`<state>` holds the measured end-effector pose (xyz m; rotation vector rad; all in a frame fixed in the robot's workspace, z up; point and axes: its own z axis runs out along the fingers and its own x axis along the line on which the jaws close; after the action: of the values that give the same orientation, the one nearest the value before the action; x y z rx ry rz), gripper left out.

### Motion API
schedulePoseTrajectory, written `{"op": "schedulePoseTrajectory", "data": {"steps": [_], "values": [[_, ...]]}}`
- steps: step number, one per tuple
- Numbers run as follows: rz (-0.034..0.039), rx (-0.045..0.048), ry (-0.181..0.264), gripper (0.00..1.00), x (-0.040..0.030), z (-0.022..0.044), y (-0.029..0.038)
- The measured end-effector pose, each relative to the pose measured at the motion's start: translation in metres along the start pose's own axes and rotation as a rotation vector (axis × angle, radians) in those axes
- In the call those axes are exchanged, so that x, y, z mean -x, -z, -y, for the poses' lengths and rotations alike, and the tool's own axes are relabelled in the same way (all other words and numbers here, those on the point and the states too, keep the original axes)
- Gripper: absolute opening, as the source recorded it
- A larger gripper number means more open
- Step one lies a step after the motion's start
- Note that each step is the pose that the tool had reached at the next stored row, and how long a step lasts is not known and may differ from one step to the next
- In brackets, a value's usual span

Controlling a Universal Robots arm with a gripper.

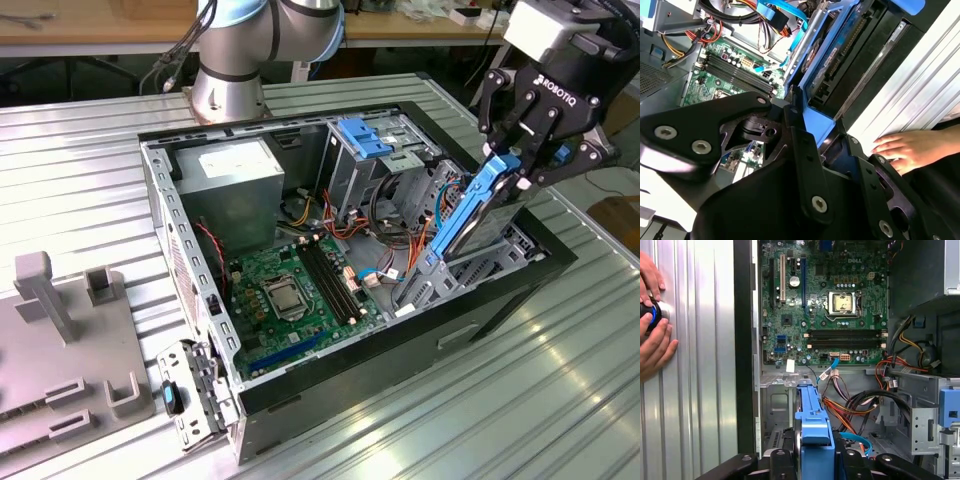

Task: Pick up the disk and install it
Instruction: 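Insert the disk into the insertion slot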

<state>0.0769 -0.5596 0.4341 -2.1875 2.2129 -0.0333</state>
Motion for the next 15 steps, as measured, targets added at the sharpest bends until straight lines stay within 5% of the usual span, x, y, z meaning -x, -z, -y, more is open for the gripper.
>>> {"op": "schedulePoseTrajectory", "data": {"steps": [15], "values": [[0.0002, -0.0106, 0.0, 0.37, 0.0, 0.0003, 0.0074]]}}
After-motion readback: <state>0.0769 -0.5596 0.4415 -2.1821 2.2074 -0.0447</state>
